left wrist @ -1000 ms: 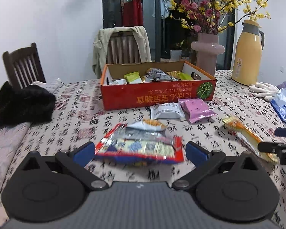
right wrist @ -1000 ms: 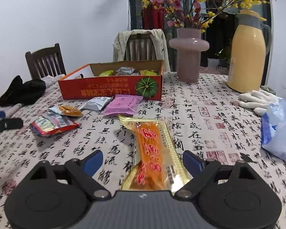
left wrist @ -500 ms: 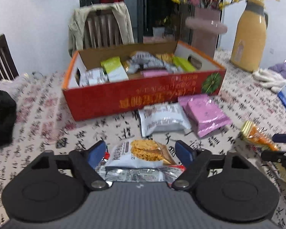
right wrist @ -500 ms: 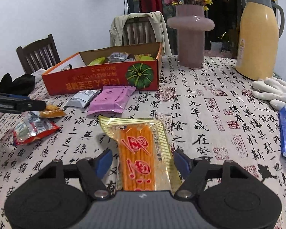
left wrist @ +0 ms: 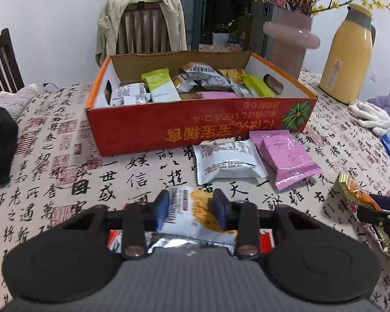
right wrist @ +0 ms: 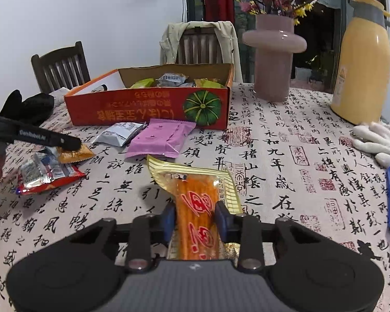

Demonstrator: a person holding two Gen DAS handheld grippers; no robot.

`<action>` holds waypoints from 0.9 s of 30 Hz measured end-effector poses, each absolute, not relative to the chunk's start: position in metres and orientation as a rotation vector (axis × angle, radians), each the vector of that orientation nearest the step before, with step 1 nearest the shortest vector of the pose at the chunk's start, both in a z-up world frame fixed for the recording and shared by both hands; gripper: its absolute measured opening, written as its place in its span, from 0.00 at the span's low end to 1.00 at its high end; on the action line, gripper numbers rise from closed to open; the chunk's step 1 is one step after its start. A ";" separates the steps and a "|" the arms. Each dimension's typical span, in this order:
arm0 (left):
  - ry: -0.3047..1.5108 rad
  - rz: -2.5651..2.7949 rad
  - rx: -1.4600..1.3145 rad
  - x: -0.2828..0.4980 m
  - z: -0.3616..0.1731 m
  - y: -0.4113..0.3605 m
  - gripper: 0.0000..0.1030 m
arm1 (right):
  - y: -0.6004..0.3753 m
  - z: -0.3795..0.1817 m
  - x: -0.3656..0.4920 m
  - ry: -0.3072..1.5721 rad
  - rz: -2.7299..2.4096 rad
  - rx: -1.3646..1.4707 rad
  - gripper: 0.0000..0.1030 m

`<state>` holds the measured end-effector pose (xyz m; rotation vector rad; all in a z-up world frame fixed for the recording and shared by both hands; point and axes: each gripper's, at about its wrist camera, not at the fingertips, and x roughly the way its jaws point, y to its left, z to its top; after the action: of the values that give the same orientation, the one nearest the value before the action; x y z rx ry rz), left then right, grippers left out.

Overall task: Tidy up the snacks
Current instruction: 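Carry the cookie packet and orange-gold packet into the orange box and open both tools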

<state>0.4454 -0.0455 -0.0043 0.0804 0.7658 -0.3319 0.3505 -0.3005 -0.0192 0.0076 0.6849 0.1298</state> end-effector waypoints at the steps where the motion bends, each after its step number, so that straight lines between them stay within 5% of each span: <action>1: 0.767 -0.334 0.076 0.442 -0.003 -0.045 0.33 | -0.300 -0.018 0.348 0.684 0.131 0.010 0.28; 4: 0.762 -0.321 0.094 0.433 -0.003 -0.045 0.42 | -0.302 -0.015 0.335 0.677 0.136 0.022 0.26; 8: 0.755 -0.398 0.149 0.428 -0.004 -0.053 0.85 | -0.303 -0.012 0.318 0.665 0.141 0.033 0.26; 9: 0.752 -0.419 0.163 0.429 -0.005 -0.056 0.86 | -0.303 -0.011 0.315 0.664 0.138 0.036 0.26; 17: 0.822 -0.384 0.209 0.438 -0.019 -0.064 0.52 | -0.305 -0.008 0.295 0.662 0.141 0.040 0.26; 27: 0.704 -0.387 0.126 0.397 0.021 -0.050 0.50 | -0.301 0.003 0.279 0.621 0.157 0.036 0.24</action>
<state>0.3972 -0.0504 0.0208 0.1263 0.7044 -0.3871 0.2788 -0.3011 0.0033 0.0361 0.6213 0.1569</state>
